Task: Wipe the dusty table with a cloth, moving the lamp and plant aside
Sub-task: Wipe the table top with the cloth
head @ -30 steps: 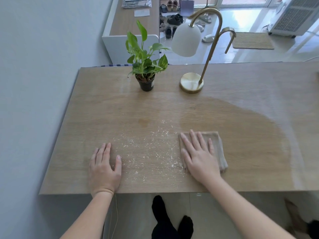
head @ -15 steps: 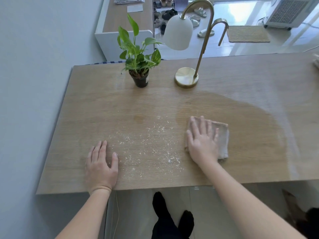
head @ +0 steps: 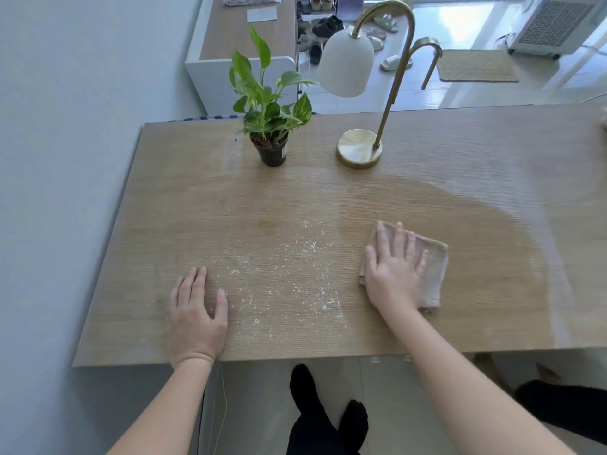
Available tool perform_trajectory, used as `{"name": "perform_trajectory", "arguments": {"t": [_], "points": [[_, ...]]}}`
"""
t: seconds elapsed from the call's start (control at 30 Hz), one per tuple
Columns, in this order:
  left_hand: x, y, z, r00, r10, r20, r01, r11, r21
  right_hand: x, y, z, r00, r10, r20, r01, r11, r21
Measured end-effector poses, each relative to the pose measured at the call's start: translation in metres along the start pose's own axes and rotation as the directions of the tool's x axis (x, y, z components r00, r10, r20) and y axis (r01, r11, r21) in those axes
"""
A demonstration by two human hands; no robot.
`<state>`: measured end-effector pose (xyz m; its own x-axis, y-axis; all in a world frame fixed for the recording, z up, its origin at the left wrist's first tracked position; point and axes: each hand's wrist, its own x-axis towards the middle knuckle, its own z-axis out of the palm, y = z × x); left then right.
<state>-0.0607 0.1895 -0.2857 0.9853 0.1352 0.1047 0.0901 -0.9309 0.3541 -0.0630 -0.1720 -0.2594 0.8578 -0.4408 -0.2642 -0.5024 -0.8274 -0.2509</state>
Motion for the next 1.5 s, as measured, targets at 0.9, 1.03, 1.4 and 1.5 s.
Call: {"name": "perform_trajectory", "arguments": {"t": [0.9,1.03,1.4,1.5], "points": [[-0.001,-0.001,0.0,1.0,0.002,-0.004,-0.002,1.0,0.005,-0.097,0.072,-0.003,0.86,-0.48,0.17,0.503,0.854,-0.132],[-0.001,-0.001,0.0,1.0,-0.001,0.001,0.001,1.0,0.005,-0.043,0.045,-0.01,0.967,-0.246,0.06,0.248,0.969,-0.012],[-0.002,0.002,-0.004,1.0,-0.006,0.003,0.006,1.0,0.007,-0.111,0.077,-0.006,0.744,-0.613,0.266,0.656,0.746,-0.114],[-0.001,0.001,-0.004,1.0,-0.011,0.008,0.011,1.0,0.007,-0.075,0.079,-0.017,0.856,-0.477,0.2,0.506,0.853,-0.128]]}}
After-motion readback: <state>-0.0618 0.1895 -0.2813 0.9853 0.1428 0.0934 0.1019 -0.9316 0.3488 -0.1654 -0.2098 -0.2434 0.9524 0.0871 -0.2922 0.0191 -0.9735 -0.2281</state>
